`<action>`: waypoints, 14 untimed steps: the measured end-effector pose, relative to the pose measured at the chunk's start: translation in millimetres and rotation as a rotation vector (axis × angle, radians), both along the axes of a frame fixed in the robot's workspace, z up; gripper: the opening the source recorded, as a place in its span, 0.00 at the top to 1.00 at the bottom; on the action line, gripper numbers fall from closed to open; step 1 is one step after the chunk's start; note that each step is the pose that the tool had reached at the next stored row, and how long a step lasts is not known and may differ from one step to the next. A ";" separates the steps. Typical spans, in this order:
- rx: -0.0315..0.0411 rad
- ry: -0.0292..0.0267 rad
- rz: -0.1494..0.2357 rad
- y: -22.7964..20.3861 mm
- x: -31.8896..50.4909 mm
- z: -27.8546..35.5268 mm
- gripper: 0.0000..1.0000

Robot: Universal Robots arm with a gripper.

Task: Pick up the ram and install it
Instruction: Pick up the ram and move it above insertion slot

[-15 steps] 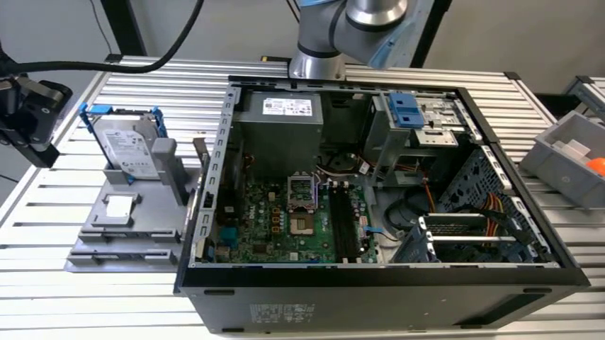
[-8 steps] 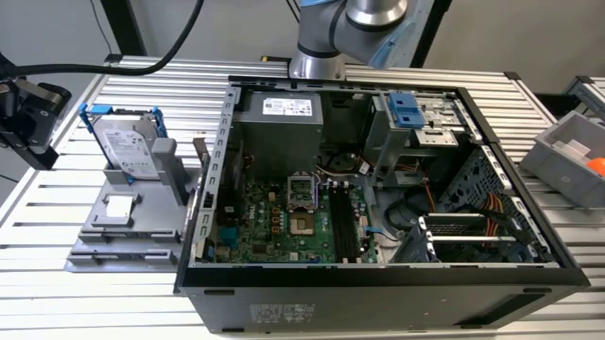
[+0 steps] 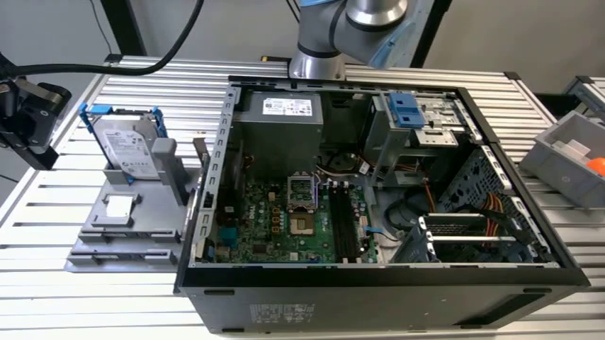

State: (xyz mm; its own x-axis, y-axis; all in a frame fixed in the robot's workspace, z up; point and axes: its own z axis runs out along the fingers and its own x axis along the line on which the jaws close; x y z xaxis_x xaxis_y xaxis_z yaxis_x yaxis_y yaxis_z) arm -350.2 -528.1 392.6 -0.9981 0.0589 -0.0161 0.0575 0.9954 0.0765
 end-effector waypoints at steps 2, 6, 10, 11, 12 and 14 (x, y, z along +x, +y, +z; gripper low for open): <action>0.0000 0.0000 0.000 0.0 0.0 0.0 1.00; 0.0001 0.0000 0.012 0.0 0.0 0.0 1.00; 0.0000 0.0000 0.059 0.0 0.0 0.0 1.00; 0.0000 0.0000 0.072 0.0 0.0 0.0 1.00; 0.0000 -0.0001 0.085 0.0 0.0 -0.1 1.00; 0.0000 0.0000 0.109 0.0 0.0 0.0 1.00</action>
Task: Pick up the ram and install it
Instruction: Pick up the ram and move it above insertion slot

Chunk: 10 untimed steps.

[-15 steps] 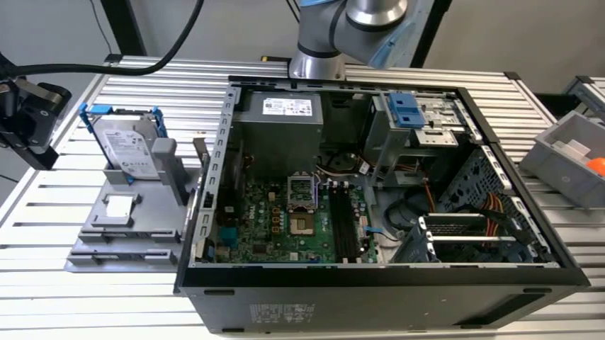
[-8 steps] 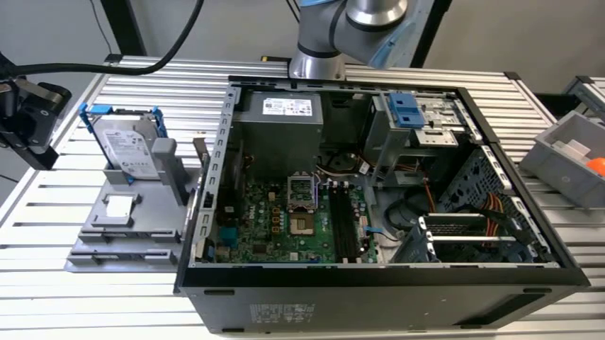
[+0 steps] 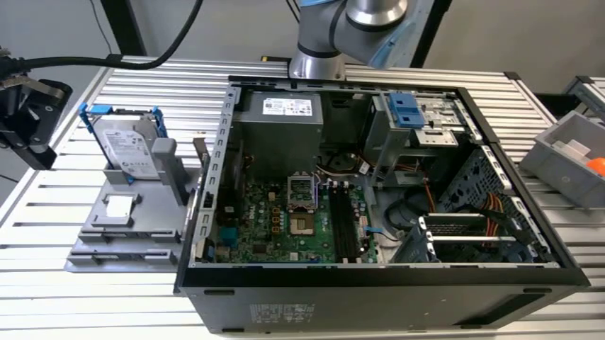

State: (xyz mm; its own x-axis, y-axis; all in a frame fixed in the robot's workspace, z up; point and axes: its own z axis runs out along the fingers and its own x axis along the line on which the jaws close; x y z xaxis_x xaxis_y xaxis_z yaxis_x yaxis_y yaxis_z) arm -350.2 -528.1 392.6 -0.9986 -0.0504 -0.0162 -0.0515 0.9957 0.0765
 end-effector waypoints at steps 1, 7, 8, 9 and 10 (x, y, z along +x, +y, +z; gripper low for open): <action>0.0000 -0.0001 0.007 0.0 0.0 0.0 1.00; 0.0000 0.0000 0.008 0.0 0.0 0.0 1.00; 0.0000 0.0000 0.009 0.0 0.0 0.0 1.00; 0.0000 0.0001 0.011 0.0 0.0 0.0 1.00; 0.0000 0.0000 0.016 0.0 0.0 0.0 1.00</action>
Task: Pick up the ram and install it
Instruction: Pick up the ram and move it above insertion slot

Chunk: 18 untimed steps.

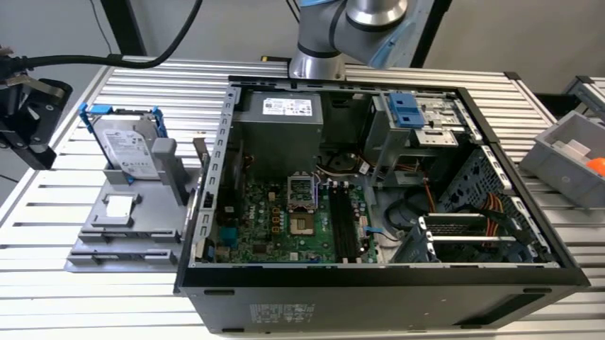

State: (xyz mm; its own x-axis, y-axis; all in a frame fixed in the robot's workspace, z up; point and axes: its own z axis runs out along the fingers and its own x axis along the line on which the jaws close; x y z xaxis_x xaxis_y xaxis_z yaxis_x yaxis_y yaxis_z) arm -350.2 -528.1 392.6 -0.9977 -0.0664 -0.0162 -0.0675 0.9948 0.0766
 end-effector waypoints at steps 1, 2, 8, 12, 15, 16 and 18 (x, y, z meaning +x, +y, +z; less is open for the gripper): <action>0.0000 0.0000 0.008 0.0 0.0 0.0 1.00; -0.0001 0.0001 0.017 0.0 0.0 0.1 1.00; -0.0018 0.0000 0.078 0.0 0.1 0.0 1.00; -0.0117 0.0006 0.107 0.0 0.1 0.1 1.00; -0.0287 0.0013 0.126 0.0 0.0 0.0 1.00; -0.0364 0.0017 0.131 0.0 0.1 0.0 1.00; -0.0501 0.0024 0.142 0.1 0.0 0.0 1.00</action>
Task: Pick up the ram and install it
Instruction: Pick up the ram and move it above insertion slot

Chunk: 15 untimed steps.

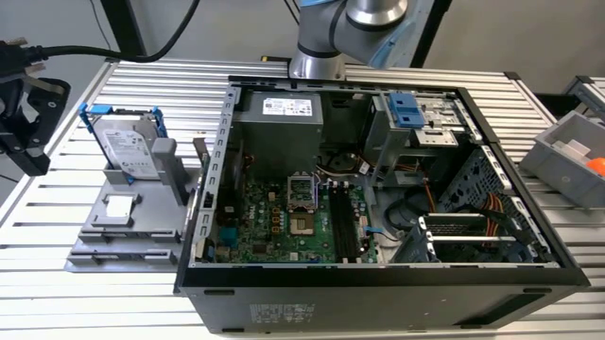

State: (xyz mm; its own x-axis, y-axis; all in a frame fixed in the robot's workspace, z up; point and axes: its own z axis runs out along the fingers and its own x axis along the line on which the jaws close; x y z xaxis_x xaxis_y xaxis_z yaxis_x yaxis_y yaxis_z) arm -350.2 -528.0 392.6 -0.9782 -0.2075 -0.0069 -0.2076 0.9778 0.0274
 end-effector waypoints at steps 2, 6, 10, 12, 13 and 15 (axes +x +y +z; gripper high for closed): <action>-0.0097 -0.0001 0.012 0.0 0.1 -0.4 1.00; -0.0102 -0.0009 0.039 0.0 0.1 -0.8 1.00; -0.0102 -0.0014 0.106 0.0 0.0 -1.1 1.00; -0.0092 -0.0035 0.133 0.0 0.1 -1.1 1.00; -0.0065 -0.0072 0.141 0.0 0.1 -1.2 1.00; -0.0008 -0.0162 0.158 0.0 0.2 -1.1 1.00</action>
State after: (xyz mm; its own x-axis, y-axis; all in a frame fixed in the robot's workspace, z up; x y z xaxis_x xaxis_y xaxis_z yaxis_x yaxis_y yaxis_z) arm -350.0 -528.1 391.4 -0.9332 -0.3587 -0.0221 -0.3591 0.9330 0.0221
